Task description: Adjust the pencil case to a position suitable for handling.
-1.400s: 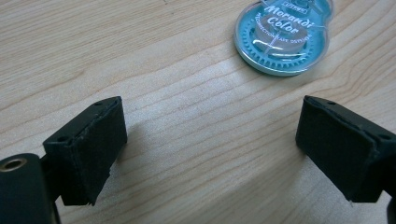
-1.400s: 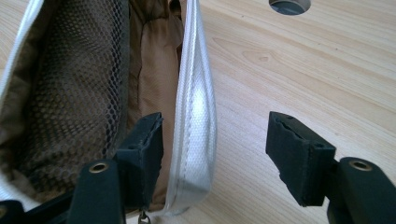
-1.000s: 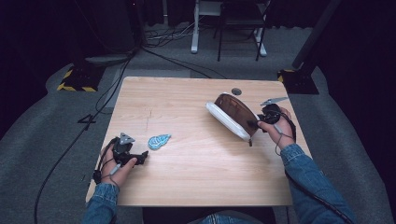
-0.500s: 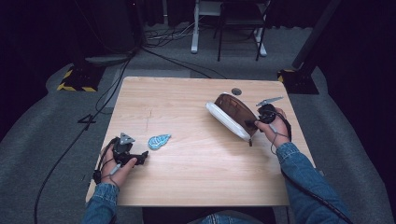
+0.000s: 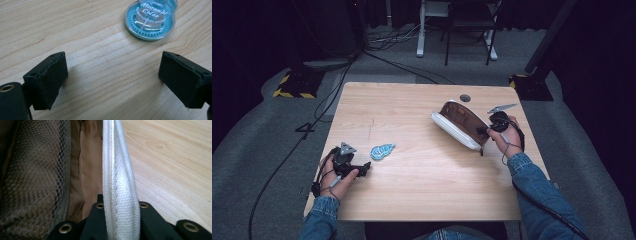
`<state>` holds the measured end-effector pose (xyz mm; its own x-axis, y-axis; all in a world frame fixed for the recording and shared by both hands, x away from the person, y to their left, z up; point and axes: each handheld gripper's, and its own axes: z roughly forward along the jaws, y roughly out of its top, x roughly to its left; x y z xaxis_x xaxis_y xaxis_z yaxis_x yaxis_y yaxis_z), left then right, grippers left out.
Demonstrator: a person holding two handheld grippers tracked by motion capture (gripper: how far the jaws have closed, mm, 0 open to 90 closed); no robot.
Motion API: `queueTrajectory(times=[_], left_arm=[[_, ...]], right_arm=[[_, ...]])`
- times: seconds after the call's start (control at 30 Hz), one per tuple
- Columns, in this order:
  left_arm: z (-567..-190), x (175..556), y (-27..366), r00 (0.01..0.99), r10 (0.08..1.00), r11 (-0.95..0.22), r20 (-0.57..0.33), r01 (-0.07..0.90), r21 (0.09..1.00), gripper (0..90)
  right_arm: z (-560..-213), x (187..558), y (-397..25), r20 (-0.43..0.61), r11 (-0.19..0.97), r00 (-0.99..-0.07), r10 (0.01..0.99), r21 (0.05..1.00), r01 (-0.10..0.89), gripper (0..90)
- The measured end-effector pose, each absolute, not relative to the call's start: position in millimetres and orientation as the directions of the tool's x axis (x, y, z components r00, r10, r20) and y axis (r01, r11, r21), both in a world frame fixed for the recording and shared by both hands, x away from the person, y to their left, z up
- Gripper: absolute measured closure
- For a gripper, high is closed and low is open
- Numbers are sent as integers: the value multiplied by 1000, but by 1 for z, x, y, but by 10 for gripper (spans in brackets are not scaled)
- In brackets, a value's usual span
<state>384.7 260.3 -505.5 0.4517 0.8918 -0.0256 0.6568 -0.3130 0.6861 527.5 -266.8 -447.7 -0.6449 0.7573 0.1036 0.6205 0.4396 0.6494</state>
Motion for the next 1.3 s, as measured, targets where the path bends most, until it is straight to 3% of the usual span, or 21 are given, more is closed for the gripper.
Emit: queueTrajectory(times=[0.53, 1.3], left_arm=[[-506, 385, 260, 452, 891, -311, -28, 657, 687, 90], [-506, 385, 260, 452, 891, -311, -29, 657, 686, 89]], right_arm=[[-430, 515, -274, 136, 421, -657, 742, 668, 614, 875], [-403, 456, -271, 147, 494, -755, 639, 675, 549, 875]])
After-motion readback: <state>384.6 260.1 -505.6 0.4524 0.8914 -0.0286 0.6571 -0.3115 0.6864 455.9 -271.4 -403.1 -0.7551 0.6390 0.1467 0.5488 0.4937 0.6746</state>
